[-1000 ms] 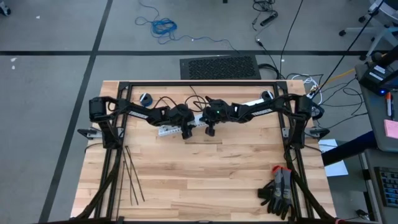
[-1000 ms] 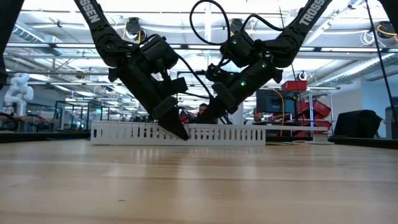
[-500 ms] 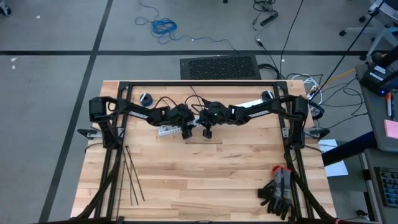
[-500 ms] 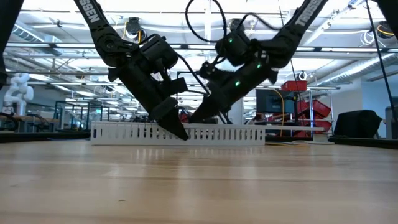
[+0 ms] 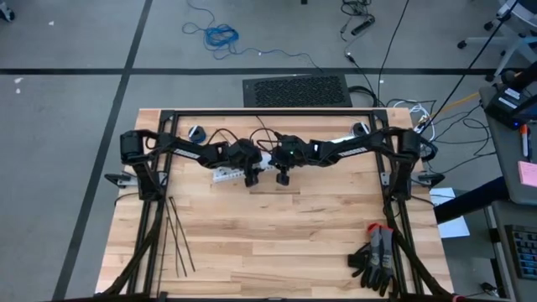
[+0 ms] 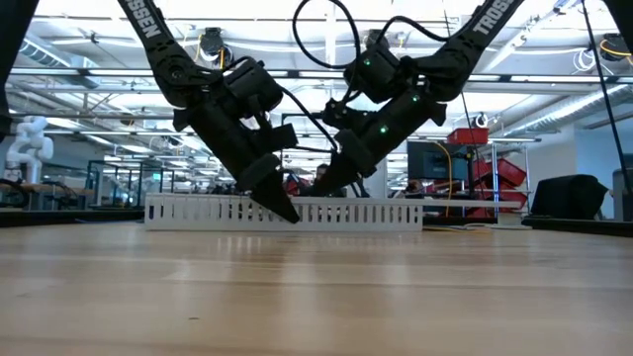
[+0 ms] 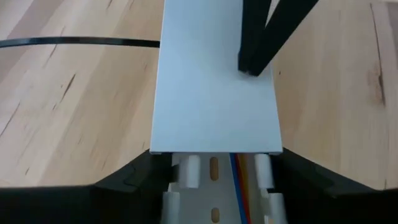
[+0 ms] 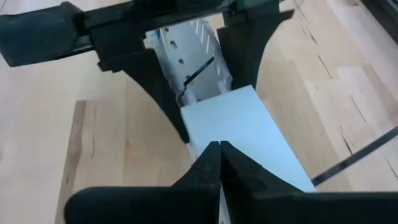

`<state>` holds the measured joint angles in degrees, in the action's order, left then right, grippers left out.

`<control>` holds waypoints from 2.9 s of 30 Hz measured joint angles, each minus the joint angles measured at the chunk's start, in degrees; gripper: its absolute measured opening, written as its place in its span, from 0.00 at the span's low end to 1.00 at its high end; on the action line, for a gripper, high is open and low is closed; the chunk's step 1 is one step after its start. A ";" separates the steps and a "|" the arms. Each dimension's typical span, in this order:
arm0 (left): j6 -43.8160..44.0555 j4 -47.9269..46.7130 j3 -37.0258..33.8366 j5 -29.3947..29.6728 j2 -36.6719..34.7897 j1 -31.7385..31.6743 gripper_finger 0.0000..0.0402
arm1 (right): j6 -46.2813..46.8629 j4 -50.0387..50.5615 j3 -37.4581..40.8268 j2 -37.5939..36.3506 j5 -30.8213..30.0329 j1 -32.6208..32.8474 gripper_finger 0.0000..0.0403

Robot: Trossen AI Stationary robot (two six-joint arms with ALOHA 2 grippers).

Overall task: Ziptie cables
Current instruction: Close the white cable duct

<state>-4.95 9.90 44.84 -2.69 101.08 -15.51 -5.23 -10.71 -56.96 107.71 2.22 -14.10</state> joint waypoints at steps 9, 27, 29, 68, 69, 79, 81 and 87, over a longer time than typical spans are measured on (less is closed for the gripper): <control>0.37 -9.64 2.63 -0.55 -0.06 -0.80 0.82 | 0.50 -0.71 -0.14 1.26 -0.03 -0.03 0.00; -0.51 -12.26 2.56 2.60 -0.76 -1.07 0.60 | 2.20 -0.38 0.01 1.35 0.48 0.10 0.00; -1.05 -11.76 2.51 2.94 -0.76 -1.07 0.57 | 2.52 -0.30 0.03 1.35 0.35 0.28 0.00; -2.17 -7.26 0.68 2.94 -0.70 -1.63 0.60 | -1.08 0.52 -8.12 3.15 5.35 1.38 0.00; -2.69 -7.23 0.66 2.92 -0.70 -1.62 0.60 | -1.56 2.03 -8.20 1.82 5.31 1.56 0.00; -4.85 -6.92 0.57 2.60 -0.70 -1.62 0.60 | -2.90 19.00 -8.23 -3.01 -6.50 1.37 0.00; -6.14 -6.94 0.57 1.25 -0.70 -1.64 0.60 | -2.72 20.29 -8.23 -2.78 -6.80 1.10 0.00; -8.12 -7.16 0.57 -1.96 -0.70 -1.73 0.60 | -2.37 20.10 -8.25 -2.70 -6.87 1.09 0.00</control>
<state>-13.07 2.74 45.41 -4.65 100.38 -17.23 -7.60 9.39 -65.21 105.01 -4.64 -13.02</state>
